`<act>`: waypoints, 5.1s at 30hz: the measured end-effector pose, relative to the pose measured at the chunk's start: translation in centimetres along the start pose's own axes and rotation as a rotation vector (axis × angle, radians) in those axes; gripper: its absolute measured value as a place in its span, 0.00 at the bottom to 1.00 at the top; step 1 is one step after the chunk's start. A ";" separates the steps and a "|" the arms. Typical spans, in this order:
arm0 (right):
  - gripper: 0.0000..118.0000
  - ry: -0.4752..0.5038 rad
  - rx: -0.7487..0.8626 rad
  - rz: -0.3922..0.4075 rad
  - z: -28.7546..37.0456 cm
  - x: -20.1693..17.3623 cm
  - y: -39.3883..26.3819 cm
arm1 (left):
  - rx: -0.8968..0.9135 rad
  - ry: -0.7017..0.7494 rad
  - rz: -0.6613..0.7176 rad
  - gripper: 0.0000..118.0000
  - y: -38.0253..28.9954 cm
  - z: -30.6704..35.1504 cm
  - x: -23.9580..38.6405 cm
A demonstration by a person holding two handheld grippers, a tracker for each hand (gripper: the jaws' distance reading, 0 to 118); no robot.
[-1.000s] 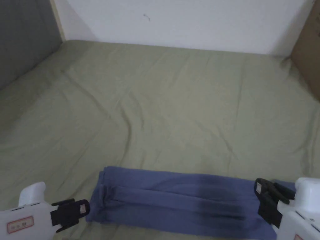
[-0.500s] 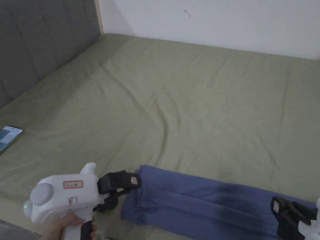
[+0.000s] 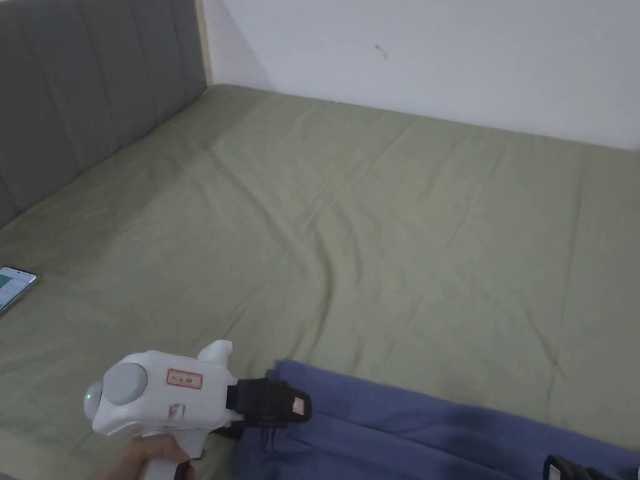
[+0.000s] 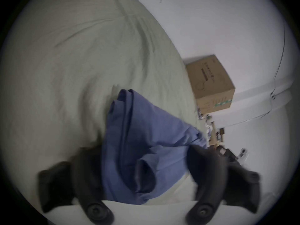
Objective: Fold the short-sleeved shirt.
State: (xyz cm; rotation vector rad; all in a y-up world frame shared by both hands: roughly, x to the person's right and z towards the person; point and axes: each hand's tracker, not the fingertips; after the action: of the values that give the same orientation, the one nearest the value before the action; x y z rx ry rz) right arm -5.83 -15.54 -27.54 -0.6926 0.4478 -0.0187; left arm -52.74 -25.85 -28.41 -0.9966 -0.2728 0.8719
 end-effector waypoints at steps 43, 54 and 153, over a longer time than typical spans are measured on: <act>0.00 -0.148 0.107 -0.423 9.4 15.9 -6.0 | -0.203 0.055 -0.304 0.99 -5.9 -16.2 31.2; 0.00 -0.101 0.091 -0.405 8.5 14.4 -6.4 | -0.174 0.268 -0.295 0.06 -5.0 -12.8 26.4; 0.00 -0.134 0.178 -0.191 9.2 7.5 -1.4 | -0.057 0.202 0.039 0.09 4.4 2.7 16.9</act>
State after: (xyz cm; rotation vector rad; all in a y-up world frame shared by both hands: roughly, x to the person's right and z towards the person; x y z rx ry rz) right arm 4.88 -12.26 -23.39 -0.5550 0.2469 -0.1894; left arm -45.68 -10.43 -33.51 -1.1376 -0.1071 0.7954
